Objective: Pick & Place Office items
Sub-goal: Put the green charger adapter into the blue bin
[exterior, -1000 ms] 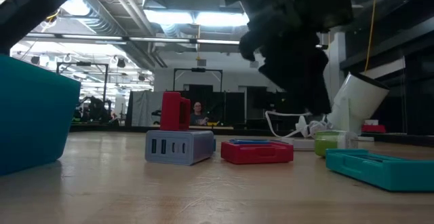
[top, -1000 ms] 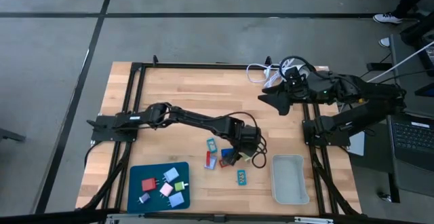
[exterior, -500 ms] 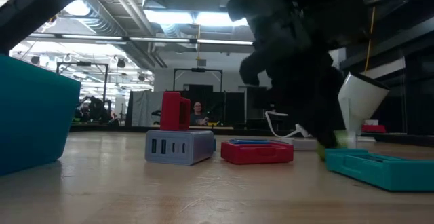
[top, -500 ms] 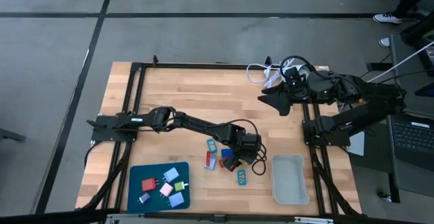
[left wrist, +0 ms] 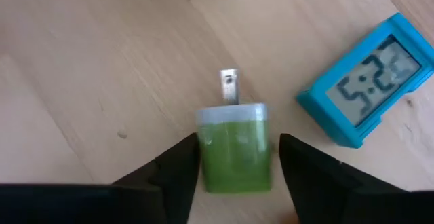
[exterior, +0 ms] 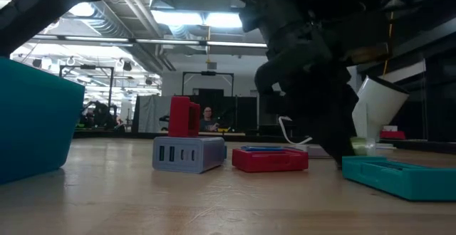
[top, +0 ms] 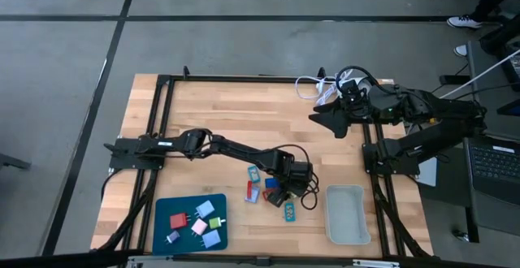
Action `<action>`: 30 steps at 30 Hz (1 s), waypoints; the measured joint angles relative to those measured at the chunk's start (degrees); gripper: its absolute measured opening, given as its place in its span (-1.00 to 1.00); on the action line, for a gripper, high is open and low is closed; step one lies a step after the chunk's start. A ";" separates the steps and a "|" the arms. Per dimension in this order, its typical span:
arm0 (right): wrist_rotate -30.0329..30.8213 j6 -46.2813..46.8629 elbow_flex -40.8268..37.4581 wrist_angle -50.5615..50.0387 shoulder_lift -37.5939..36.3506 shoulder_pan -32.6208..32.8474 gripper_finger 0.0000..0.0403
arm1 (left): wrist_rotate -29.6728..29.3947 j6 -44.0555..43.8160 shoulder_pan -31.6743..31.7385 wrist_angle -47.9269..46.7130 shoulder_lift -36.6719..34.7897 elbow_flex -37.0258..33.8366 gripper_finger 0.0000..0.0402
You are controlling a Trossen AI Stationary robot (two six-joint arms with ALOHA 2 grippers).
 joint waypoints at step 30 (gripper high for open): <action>5.33 -21.81 -0.02 12.39 -6.96 -0.07 0.41 | 1.69 -15.63 3.01 -14.68 -19.29 9.11 -0.36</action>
